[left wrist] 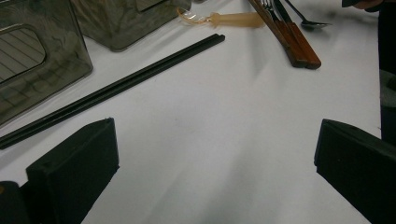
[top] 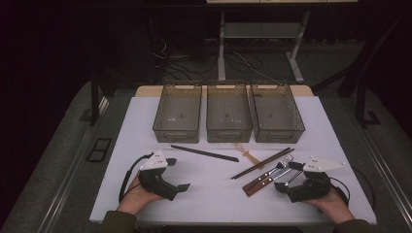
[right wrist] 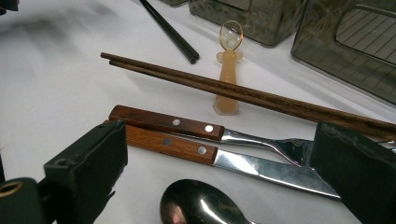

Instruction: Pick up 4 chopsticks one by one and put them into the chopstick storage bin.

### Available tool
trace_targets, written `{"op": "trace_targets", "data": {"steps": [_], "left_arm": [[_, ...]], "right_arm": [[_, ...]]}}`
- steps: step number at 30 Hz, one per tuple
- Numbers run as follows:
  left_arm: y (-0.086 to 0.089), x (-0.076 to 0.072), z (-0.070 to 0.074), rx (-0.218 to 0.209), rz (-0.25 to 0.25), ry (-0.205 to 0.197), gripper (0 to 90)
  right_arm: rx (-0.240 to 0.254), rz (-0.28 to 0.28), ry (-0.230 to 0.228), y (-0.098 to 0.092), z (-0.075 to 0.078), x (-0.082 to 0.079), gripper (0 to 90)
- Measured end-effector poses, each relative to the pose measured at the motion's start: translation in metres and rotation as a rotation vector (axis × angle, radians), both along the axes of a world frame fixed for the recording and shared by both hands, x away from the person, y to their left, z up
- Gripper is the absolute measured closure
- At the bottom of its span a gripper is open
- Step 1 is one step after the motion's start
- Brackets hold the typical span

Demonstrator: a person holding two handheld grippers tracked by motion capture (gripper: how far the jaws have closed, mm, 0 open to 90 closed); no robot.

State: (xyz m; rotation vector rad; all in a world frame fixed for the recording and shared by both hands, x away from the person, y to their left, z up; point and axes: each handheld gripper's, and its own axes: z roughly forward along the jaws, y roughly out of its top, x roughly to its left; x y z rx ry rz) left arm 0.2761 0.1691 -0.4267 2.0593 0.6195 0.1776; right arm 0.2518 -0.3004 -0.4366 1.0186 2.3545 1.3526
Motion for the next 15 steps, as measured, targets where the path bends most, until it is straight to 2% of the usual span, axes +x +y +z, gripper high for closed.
{"op": "trace_targets", "data": {"steps": [9,12,15], "left_arm": [[-0.0016,0.0006,-0.0006,0.007,-0.005,0.011,0.0],[-0.0019,0.0006,-0.0001,0.003,-0.004,0.009,0.0],[-0.0017,0.0005,-0.0004,0.003,-0.003,0.011,0.0]], "right_arm": [[-0.001,0.006,0.029,-0.0013,0.0016,0.0002,4.5],[0.001,0.024,0.037,-0.0027,0.004,0.0007,15.1],[0.009,0.026,0.044,-0.003,0.0076,0.001,20.0]]}}
